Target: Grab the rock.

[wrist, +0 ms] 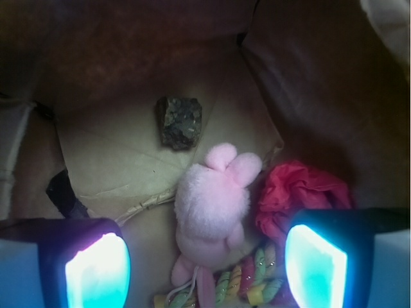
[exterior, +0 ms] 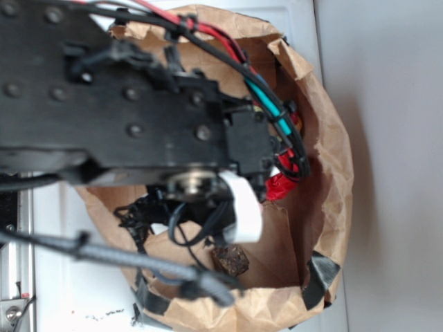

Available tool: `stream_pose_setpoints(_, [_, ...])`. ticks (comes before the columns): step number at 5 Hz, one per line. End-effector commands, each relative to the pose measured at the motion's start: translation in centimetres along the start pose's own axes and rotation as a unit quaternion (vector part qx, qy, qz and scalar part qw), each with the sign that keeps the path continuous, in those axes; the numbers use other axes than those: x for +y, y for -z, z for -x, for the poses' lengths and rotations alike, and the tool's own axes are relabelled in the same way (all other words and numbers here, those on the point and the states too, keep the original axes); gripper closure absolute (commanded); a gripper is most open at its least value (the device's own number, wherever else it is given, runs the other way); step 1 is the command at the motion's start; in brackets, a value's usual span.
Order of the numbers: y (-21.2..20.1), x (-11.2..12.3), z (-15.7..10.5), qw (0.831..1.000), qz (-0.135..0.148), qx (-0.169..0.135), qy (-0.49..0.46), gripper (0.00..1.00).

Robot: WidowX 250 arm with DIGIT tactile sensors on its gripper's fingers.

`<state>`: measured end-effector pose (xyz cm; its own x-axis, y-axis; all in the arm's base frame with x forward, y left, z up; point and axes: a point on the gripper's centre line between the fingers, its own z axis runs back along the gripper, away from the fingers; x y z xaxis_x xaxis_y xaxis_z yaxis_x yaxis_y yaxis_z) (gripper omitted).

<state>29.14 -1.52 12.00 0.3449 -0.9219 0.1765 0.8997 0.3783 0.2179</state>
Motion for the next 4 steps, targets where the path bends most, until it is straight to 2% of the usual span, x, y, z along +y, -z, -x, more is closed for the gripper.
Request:
stream_pose_setpoints(1, [0.6,-0.3,-3.0,0.997,0.013,-0.025,0.077,0.0])
stream_pose_setpoints(3, [-0.2,-2.0,-3.8,0.99,0.03,-0.058,0.128,0.0])
stream_pose_setpoints(4, [-0.3,-2.5,-4.2,0.987,0.035,-0.063,0.141,0.0])
